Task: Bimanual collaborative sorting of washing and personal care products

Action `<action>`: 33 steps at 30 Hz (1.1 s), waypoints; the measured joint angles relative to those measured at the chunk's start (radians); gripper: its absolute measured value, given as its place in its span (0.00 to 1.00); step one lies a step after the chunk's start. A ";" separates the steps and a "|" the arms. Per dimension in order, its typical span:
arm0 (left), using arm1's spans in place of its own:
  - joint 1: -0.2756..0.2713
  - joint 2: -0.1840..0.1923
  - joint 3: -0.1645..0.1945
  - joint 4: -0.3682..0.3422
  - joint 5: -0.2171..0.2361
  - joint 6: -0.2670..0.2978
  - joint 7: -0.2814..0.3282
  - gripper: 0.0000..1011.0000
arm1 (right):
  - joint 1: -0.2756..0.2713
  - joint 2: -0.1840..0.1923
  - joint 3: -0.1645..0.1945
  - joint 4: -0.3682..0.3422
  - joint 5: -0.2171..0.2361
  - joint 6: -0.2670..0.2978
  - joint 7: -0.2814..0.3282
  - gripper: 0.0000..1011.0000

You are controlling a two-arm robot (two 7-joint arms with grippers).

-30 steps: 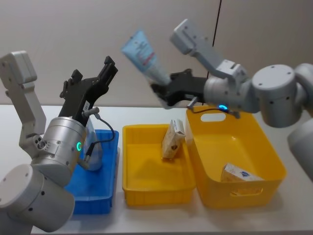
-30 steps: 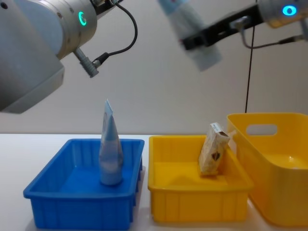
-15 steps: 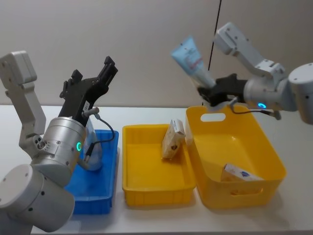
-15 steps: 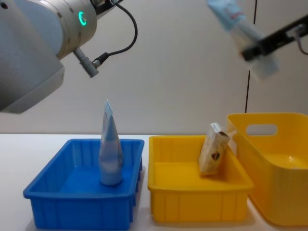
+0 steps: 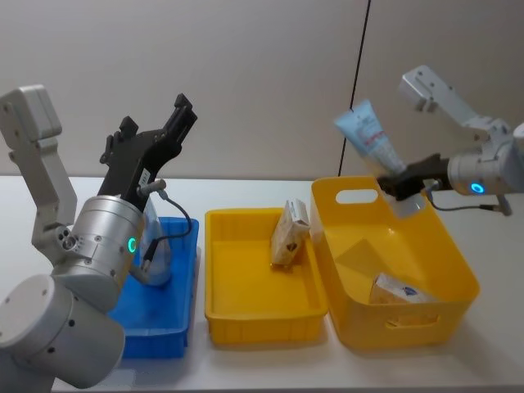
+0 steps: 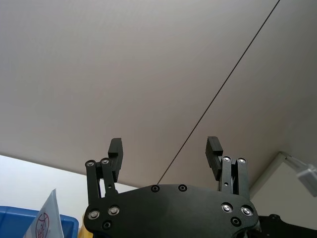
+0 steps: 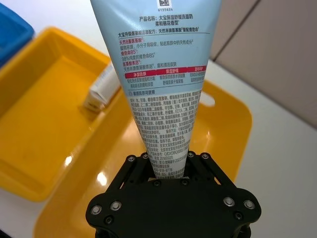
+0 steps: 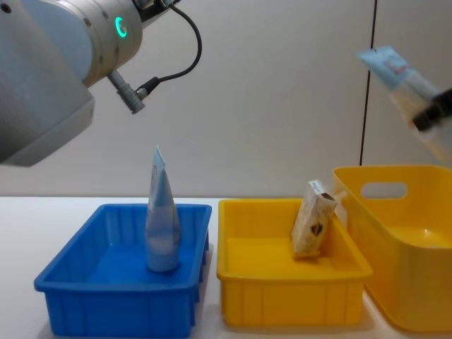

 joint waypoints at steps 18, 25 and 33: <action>0.000 0.000 0.000 0.000 0.000 0.000 0.000 0.99 | 0.115 -0.019 -0.079 0.259 -0.034 0.049 0.119 0.19; 0.000 0.000 0.000 0.000 0.000 0.000 0.000 0.99 | 0.151 -0.037 -0.096 0.324 -0.048 0.024 0.141 0.19; 0.000 0.000 0.000 0.000 0.000 0.000 0.000 0.99 | 0.177 -0.051 -0.106 0.368 -0.057 0.005 0.155 0.18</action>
